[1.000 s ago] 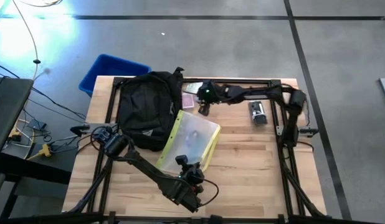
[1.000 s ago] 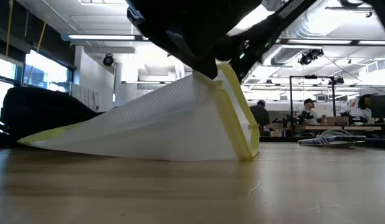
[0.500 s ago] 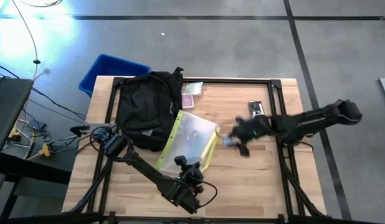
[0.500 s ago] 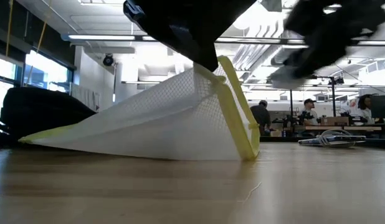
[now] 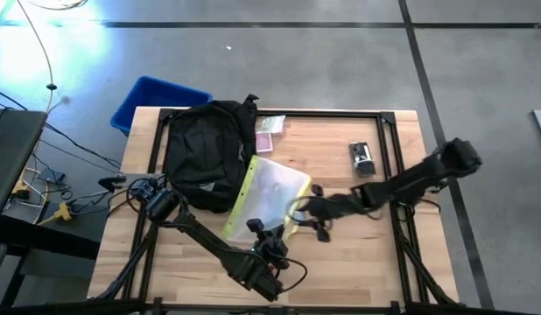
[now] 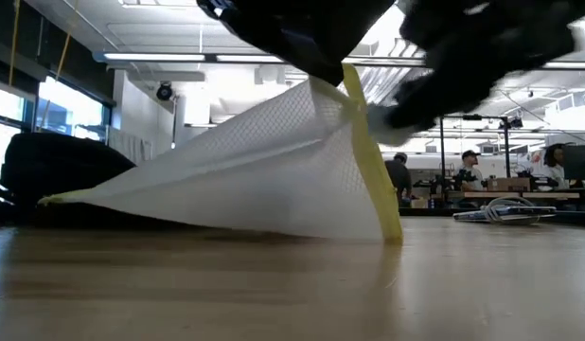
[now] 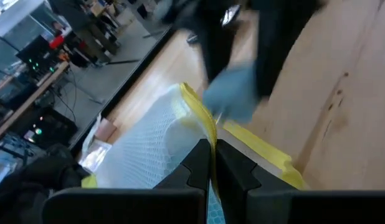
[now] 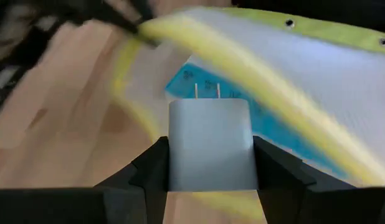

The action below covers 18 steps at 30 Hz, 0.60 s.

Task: Unpack backpack
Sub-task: Put the blue charger adapter into the yellow zip bag

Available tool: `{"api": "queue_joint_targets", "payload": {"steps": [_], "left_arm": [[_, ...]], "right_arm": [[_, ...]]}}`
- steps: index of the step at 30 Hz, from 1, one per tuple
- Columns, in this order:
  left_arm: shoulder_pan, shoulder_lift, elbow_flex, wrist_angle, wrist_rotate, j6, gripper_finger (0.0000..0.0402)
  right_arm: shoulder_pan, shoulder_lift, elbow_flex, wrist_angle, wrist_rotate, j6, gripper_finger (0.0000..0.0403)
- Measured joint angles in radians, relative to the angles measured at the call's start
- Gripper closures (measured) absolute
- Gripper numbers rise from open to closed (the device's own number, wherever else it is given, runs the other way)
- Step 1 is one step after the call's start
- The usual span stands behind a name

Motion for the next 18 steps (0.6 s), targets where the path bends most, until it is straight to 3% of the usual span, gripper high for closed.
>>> {"api": "queue_joint_targets", "payload": {"steps": [4, 11, 13, 18], "left_arm": [[-0.009, 0.000, 0.000, 0.050, 0.002, 0.067, 0.0402], [-0.023, 0.000, -0.001, 0.081, 0.013, 0.107, 0.0402], [-0.024, 0.003, -0.003, 0.075, 0.019, 0.100, 0.0402], [-0.022, 0.003, -0.003, 0.071, 0.025, 0.086, 0.0402]], "right_arm": [[-0.098, 0.168, 0.149, 0.007, -0.135, -0.043, 0.0236], [-0.148, 0.384, 0.362, -0.044, -0.158, -0.137, 0.0236], [-0.153, 0.413, 0.397, -0.082, -0.185, -0.155, 0.0205], [-0.170, 0.421, 0.419, -0.120, -0.224, -0.128, 0.0068]]}}
